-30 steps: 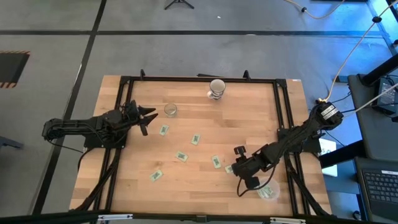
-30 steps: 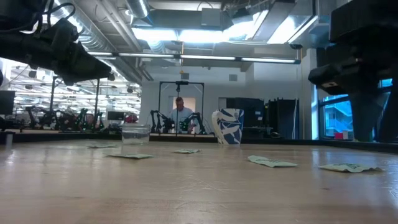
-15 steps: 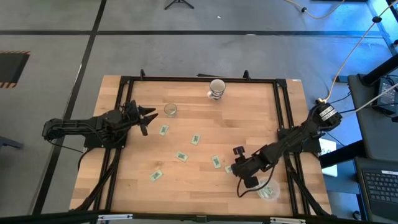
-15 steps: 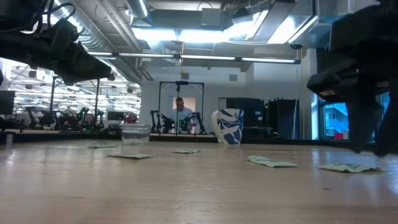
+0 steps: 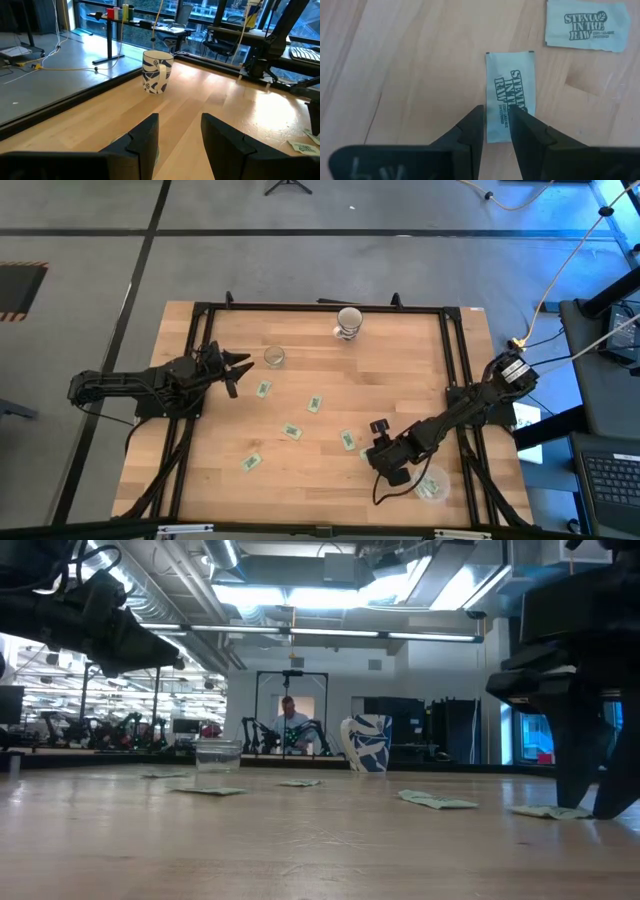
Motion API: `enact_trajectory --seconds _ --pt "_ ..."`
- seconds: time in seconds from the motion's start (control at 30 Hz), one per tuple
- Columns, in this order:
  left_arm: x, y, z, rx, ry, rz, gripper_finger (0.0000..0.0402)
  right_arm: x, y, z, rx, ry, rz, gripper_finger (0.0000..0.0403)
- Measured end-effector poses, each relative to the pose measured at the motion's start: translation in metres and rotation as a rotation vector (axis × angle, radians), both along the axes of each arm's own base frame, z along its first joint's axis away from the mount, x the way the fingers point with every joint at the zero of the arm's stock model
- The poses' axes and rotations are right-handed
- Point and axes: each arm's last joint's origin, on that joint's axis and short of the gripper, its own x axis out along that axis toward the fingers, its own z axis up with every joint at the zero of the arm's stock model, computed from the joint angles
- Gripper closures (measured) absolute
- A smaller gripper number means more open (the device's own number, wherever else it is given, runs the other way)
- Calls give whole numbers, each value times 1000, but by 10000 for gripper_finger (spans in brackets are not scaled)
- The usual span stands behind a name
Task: Pick and place Stevia / Truvia into bins
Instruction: Put the green stevia packet into the transparent container
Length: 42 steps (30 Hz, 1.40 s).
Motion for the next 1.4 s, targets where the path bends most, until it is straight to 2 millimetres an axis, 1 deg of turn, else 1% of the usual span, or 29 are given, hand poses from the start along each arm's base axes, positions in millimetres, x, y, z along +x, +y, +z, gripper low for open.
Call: enact_trajectory --seconds 0.1,0.37,0.47,0.7,0.83,1.0,1.1,1.23,1.33,1.4 --pt "0 0 -1 -1 8 0 258 -1 0 0 -3 6 0 322" --pt "0 0 -2 -2 22 -1 258 -1 0 -1 -10 5 -2 379" --pt "0 0 -2 -2 22 -1 258 0 1 0 -9 1 -3 392" --pt "0 0 -2 -2 22 0 258 9 5 11 -11 -9 -6 396" --pt "0 0 -2 -2 22 0 258 9 6 18 -34 48 -35 394" --pt "0 0 -2 -2 22 -1 258 5 14 41 -60 171 -46 394" --pt "0 0 -2 -2 22 -1 258 0 24 60 -9 281 -90 394" --pt "0 0 -2 -2 22 -1 258 -8 44 89 100 381 -198 393" --pt "0 0 -2 -2 21 -1 258 -15 61 109 162 381 -321 393" --pt "0 0 -2 -2 21 -1 258 -21 73 119 202 373 -414 393"
